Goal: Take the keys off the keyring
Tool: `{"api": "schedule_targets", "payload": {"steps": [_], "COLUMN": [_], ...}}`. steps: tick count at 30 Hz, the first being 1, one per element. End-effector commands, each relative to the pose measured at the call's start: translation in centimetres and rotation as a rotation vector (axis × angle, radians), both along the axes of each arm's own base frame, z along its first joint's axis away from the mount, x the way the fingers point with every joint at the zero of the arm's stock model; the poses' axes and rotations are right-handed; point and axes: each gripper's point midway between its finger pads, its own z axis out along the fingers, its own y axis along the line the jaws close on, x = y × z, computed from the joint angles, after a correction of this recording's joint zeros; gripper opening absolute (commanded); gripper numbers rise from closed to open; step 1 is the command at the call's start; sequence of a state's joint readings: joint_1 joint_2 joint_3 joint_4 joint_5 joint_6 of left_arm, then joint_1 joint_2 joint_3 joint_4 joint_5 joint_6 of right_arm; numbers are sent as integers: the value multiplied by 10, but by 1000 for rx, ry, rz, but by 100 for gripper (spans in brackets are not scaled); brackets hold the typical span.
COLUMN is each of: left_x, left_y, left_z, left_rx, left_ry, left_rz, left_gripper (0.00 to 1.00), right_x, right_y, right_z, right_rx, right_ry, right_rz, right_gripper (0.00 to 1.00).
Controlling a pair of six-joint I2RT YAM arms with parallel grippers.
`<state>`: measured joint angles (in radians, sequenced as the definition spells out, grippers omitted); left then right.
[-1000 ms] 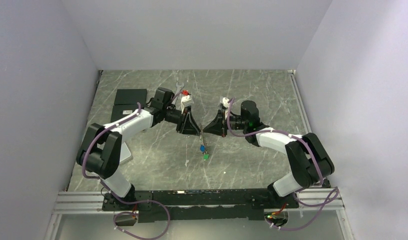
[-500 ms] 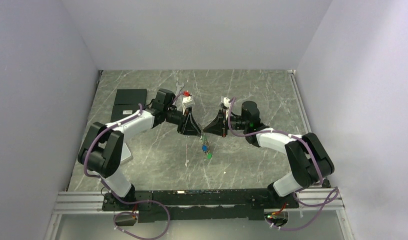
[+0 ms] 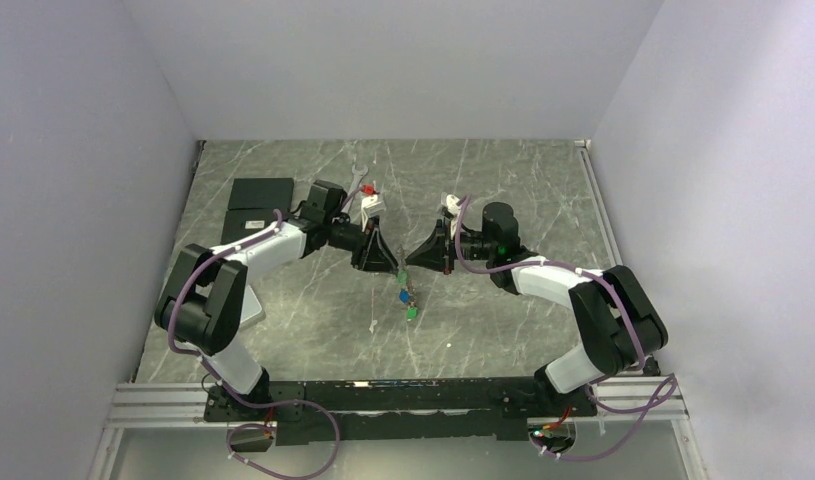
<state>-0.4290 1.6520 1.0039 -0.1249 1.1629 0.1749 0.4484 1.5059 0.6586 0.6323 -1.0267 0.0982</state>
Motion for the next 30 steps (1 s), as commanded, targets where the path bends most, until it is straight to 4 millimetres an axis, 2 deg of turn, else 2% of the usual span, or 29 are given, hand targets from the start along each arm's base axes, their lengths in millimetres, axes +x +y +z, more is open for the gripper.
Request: {"api": "schedule_targets", "payload": {"steps": [1,11,22,25,30], "left_x": [-4,-2,0,0,-3], "left_y": [-8,-13,-17,-18,-17], "left_z": [21,26,27,26,24], "left_rx": [-62,-80,-92,-94,-82], "left_ry": [-29,-32,-33,-28,-34], "left_rz": [-42,-41,-46,-50,-62], "left_gripper": [35,35,27,22,0], "right_x": [4,3,2,2,3], "right_y": [3,4,5,5,5], "right_z": [15,13,11,11,11], "right_rx": [44,44,47,47,39], "right_ry": [-64,-50,-36,-36,-42], "right_rz": [6,15,20,20,22], "right_gripper": [0,0,0,0,0]}}
